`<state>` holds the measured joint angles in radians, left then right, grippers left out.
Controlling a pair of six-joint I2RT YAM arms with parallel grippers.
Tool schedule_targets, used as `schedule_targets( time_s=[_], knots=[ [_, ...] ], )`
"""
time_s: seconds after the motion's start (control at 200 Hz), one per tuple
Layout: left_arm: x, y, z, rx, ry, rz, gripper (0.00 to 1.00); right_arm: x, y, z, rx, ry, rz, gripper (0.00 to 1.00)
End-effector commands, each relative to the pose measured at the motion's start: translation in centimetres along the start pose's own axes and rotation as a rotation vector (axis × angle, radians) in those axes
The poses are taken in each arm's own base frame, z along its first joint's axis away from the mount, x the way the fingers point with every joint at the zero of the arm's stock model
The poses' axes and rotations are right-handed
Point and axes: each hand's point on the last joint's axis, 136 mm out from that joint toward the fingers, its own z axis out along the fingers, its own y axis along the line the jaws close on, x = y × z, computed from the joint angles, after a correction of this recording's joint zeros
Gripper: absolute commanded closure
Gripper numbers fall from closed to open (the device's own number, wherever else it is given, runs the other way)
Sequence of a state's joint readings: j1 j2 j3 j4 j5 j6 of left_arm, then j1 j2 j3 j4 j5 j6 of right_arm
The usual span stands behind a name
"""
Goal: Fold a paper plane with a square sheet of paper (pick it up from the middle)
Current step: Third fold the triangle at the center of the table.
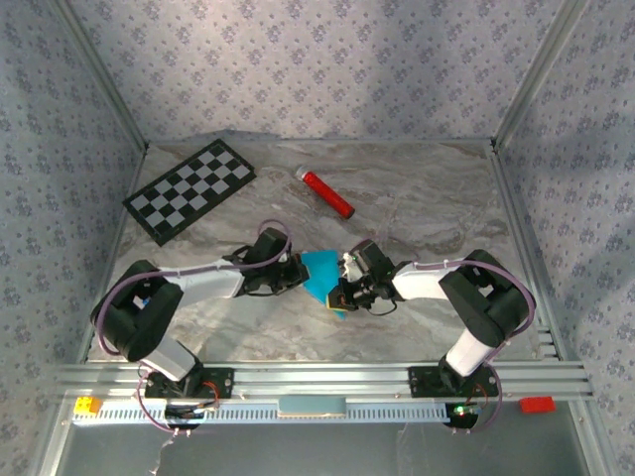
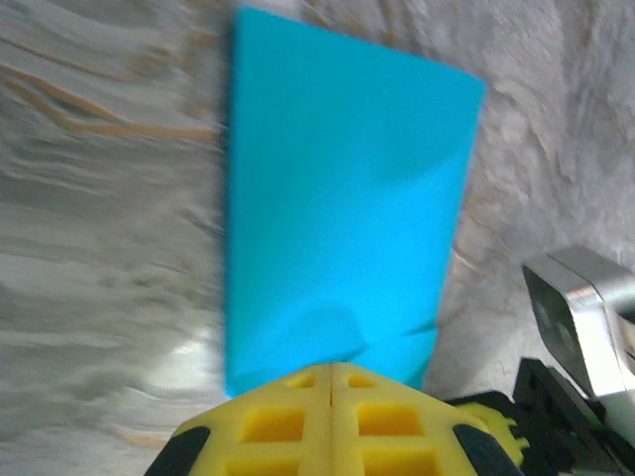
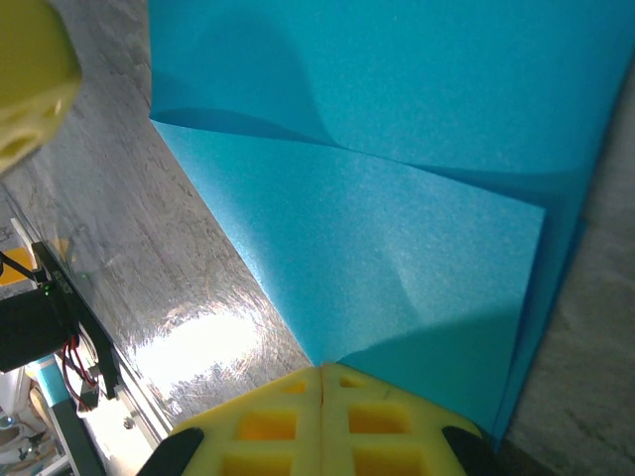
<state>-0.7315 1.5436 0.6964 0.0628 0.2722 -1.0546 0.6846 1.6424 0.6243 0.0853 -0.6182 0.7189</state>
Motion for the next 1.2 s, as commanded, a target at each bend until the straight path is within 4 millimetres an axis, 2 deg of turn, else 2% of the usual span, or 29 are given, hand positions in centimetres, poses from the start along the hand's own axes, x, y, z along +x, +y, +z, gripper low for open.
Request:
schedule_targets(
  time_s=[0.0,0.13,0.27,0.415,0.55,0.7,0.895,1.194],
  knots=[
    [0.8,-1.4,0.7,0.016,0.014,0.052,0.96,2.7,-3.8,0.2,0.121,0.077,0.107,1.0],
    [1.6,0.2,2.5,-0.023,0.04,0.0,0.99,2.4,-3.5,0.2,0.111,0.07,0.105,1.0],
    [2.4,2.0,3.7,-0.07,0.067,-0.023,1.0,1.8,-2.2,-0.2,0.074,0.049,0.079,1.0],
    [2.9,3.6,3.8,-0.109,0.078,-0.032,1.0,0.5,0.2,-0.8,0.018,0.013,0.023,0.98],
    [3.1,4.0,3.7,-0.12,0.082,-0.026,1.0,-0.6,1.9,-0.8,-0.006,-0.003,-0.02,0.97],
    [3.0,3.6,3.7,-0.116,0.084,-0.016,1.0,-1.2,1.9,0.6,-0.001,0.025,-0.016,0.96],
    [2.9,3.3,3.7,-0.118,0.088,-0.003,1.0,-1.0,-0.1,1.7,0.044,0.021,0.026,0.94],
    [2.9,4.1,3.8,-0.147,0.087,-0.002,1.0,0.9,-0.1,-0.5,0.023,0.005,0.018,0.9]
  ],
)
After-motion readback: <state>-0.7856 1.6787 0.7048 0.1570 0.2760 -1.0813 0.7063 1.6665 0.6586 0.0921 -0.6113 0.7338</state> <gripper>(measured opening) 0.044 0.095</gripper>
